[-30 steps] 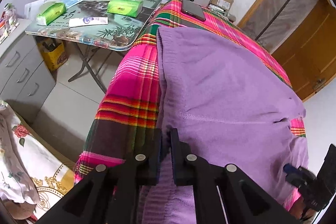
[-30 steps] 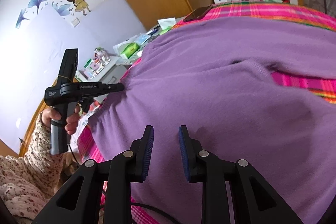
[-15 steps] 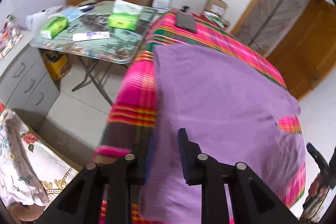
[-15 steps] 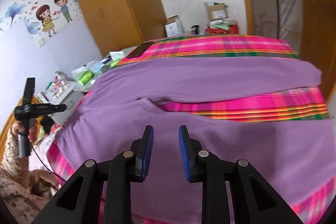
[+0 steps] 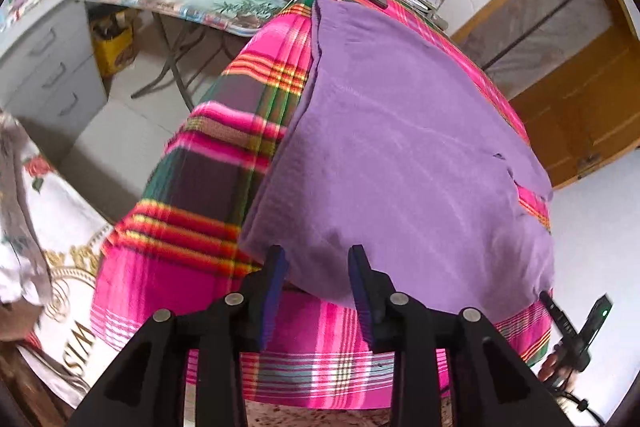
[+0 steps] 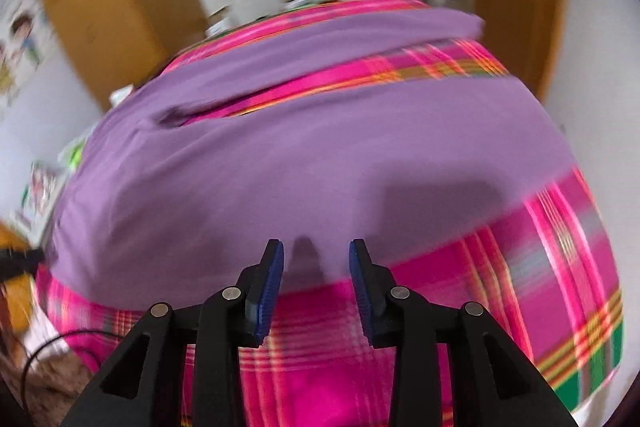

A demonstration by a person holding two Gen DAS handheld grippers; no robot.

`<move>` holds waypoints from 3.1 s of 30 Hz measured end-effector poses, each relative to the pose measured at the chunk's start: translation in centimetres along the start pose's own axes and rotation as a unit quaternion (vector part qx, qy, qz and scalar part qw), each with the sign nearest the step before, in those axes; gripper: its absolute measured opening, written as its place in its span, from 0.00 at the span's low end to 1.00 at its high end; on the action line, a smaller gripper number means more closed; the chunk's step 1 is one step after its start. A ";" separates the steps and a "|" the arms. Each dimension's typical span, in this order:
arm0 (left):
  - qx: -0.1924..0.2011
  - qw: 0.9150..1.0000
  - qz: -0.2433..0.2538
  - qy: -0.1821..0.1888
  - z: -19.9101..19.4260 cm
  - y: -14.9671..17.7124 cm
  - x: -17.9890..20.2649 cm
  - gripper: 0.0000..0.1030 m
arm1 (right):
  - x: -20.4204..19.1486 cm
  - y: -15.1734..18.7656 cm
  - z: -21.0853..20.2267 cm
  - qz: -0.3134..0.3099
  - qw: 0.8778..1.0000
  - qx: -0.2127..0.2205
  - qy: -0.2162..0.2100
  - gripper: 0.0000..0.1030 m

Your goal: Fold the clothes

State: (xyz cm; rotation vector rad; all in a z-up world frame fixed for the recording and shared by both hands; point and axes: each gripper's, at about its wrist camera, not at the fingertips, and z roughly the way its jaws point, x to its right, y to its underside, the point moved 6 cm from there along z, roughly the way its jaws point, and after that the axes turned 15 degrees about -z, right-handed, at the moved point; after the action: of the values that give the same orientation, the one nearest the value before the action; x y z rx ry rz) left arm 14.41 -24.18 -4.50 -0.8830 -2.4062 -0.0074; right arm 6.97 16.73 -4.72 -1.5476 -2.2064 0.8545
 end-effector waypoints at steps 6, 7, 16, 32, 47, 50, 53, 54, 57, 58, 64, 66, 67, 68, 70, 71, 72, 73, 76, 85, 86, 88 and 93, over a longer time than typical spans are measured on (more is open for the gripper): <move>-0.009 0.999 -0.026 0.023 0.7 0.6 0.0 0.37 | 0.3 0.6 0.3 0.059 0.998 0.022 -0.003 0.44; -0.009 0.999 -0.028 0.025 0.7 0.6 0.0 0.38 | 0.2 0.3 0.5 0.061 0.998 0.026 -0.007 0.45; -0.011 0.994 -0.089 0.069 1.0 -0.8 -0.3 0.40 | 0.4 -1.0 1.5 0.107 0.993 0.054 -0.023 0.49; 0.073 0.989 -0.119 0.052 -1.4 -2.6 -3.2 0.00 | -0.3 -1.6 -1.8 0.107 0.990 0.094 -0.016 0.03; 0.015 0.995 -0.084 0.045 0.5 -1.1 -1.2 0.14 | 1.2 0.0 -1.4 0.136 0.988 0.067 0.002 0.04; 0.034 0.996 -0.074 0.038 -0.5 -1.8 -0.6 0.15 | 0.7 -1.4 -1.7 0.108 0.991 0.074 0.000 0.07; 0.066 0.996 -0.051 0.029 -2.5 -3.9 0.7 0.15 | -0.2 -4.5 -2.4 0.059 0.994 0.088 -0.011 0.08; 0.078 0.996 -0.042 0.025 -3.2 -4.6 1.1 0.16 | -0.6 -5.8 -2.7 0.036 0.995 0.095 -0.011 0.08; 0.113 0.993 0.005 0.016 -5.2 -7.5 4.0 0.20 | -1.9 -10.0 -3.6 -0.027 0.993 0.116 -0.016 0.11; 0.119 0.992 0.021 0.016 -5.8 -8.5 5.0 0.20 | -2.4 -11.5 -3.9 -0.044 0.991 0.125 -0.018 0.11; 0.153 0.980 0.130 -0.014 -7.0 -13.3 12.7 0.23 | -6.9 -22.0 -5.0 -0.167 0.970 0.175 -0.019 0.24; 0.158 0.973 0.169 -0.013 -7.0 -15.1 15.8 0.23 | -8.1 -25.0 -4.9 -0.194 0.964 0.184 -0.013 0.24; 0.162 0.969 0.184 -0.014 -6.9 -16.2 17.2 0.23 | -8.9 -26.8 -4.8 -0.208 0.960 0.188 -0.011 0.24; 0.170 0.967 0.191 -0.017 -6.9 -17.1 18.3 0.23 | -9.5 -28.5 -4.7 -0.220 0.956 0.195 -0.014 0.24; 0.163 0.963 0.214 -0.018 -5.4 -19.0 20.5 0.24 | -10.7 -31.6 -4.0 -0.231 0.951 0.205 -0.023 0.24; 0.151 0.962 0.227 -0.016 -4.4 -19.6 21.2 0.25 | -11.2 -32.7 -3.3 -0.240 0.949 0.202 -0.033 0.25; 0.138 0.961 0.240 -0.014 -3.3 -20.2 21.9 0.29 | -11.9 -33.7 -1.9 -0.250 0.947 0.192 -0.056 0.28; 0.128 0.960 0.249 -0.027 -1.8 -20.6 22.0 0.29 | -12.4 -34.3 -0.4 -0.258 0.947 0.176 -0.072 0.30; 0.091 0.956 0.271 -0.064 3.2 -21.4 21.4 0.29 | -13.9 -34.2 5.8 -0.287 0.947 0.111 -0.091 0.33; 0.017 0.938 0.317 -0.141 13.3 -21.7 18.9 0.29 | -16.7 -31.6 19.0 -0.358 0.924 0.003 -0.137 0.39; 0.016 0.938 0.317 -0.143 13.7 -21.9 18.8 0.29 | -16.8 -31.6 19.9 -0.365 0.920 -0.004 -0.140 0.40; 0.015 0.934 0.321 -0.155 14.6 -22.5 18.5 0.29 | -17.0 -31.7 21.6 -0.379 0.914 -0.016 -0.141 0.44; 0.007 0.930 0.327 -0.169 16.2 -23.1 17.4 0.29 | -17.8 -31.7 24.3 -0.399 0.903 -0.036 -0.154 0.49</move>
State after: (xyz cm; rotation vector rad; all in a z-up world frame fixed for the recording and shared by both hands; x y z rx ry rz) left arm -18.42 -28.77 -4.82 -1.7555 -2.2764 0.4473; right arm -23.72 -14.33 -2.11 -0.4087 -2.7626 0.7664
